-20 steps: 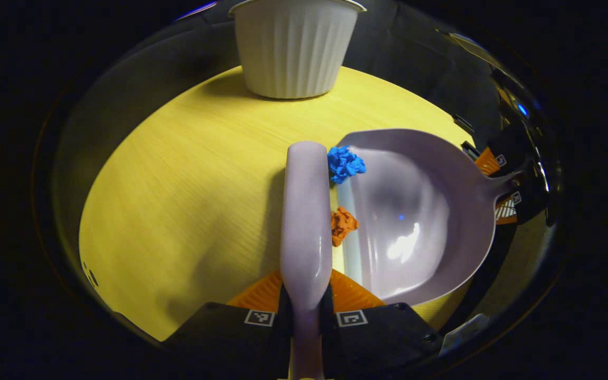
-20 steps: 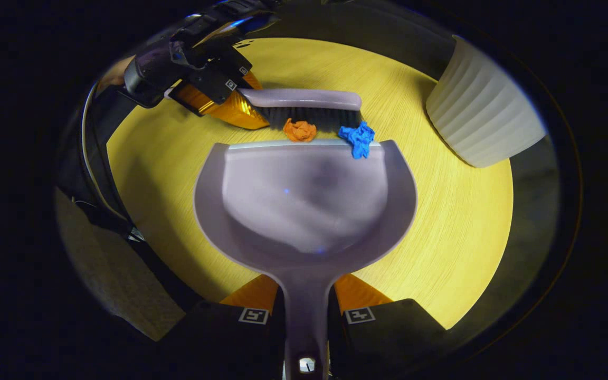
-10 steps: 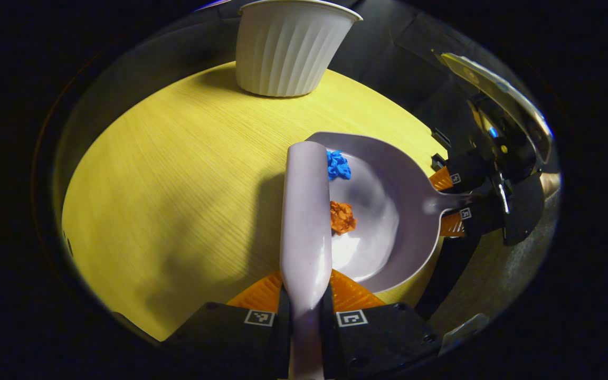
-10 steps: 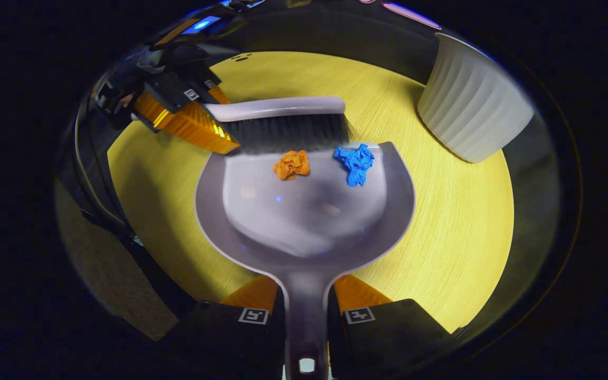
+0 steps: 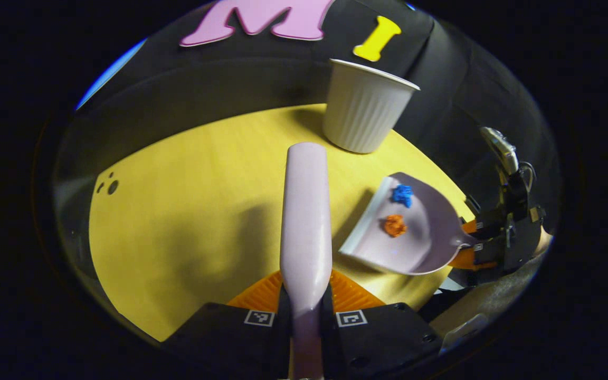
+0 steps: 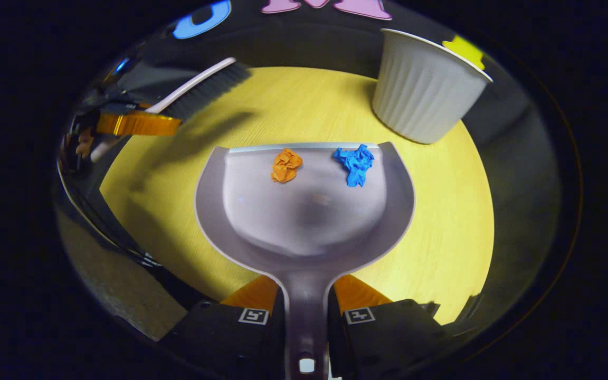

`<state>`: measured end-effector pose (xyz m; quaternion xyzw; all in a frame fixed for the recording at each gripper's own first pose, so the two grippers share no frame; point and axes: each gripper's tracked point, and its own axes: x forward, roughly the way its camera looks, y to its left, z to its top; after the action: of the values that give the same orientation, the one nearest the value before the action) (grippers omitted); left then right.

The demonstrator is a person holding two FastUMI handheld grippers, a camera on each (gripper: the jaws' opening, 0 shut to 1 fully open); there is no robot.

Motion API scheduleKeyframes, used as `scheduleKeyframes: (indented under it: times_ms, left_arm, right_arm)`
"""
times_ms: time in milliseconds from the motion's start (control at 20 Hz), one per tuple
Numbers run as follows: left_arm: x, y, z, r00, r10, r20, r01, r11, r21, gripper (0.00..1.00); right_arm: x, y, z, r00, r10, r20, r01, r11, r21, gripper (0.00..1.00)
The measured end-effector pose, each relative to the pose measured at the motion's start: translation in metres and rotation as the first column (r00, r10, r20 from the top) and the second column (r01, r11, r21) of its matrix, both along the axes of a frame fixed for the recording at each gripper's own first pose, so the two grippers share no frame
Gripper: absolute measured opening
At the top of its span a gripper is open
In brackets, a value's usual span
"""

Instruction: Pick up the small broom and dustpan from the desktop, sweep the trash into the dustpan with the broom, and then empty the trash into the garbage bin.

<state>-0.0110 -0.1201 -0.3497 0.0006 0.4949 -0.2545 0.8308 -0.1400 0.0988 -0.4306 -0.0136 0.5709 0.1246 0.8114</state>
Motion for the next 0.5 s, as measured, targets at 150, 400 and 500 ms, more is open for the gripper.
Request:
scheduleKeyframes:
  times_ms: [150, 400, 500]
  left_arm:
    - [0.0, 0.023, -0.017, 0.997, 0.067, -0.039, -0.067, 0.998, 0.0, 0.28]
    - [-0.008, 0.047, -0.043, 0.996, 0.076, -0.051, -0.075, 0.997, 0.02, 0.28]
    - [-0.016, 0.054, -0.046, 0.996, 0.061, -0.059, -0.061, 0.998, 0.008, 0.28]
  right_arm:
    - [0.006, 0.005, -0.003, 0.997, -0.071, 0.031, 0.072, 0.997, -0.023, 0.37]
    - [0.009, 0.02, -0.003, 0.982, -0.187, 0.038, 0.189, 0.978, -0.086, 0.37]
    - [0.011, 0.024, -0.003, 0.969, -0.24, 0.053, 0.244, 0.966, -0.085, 0.37]
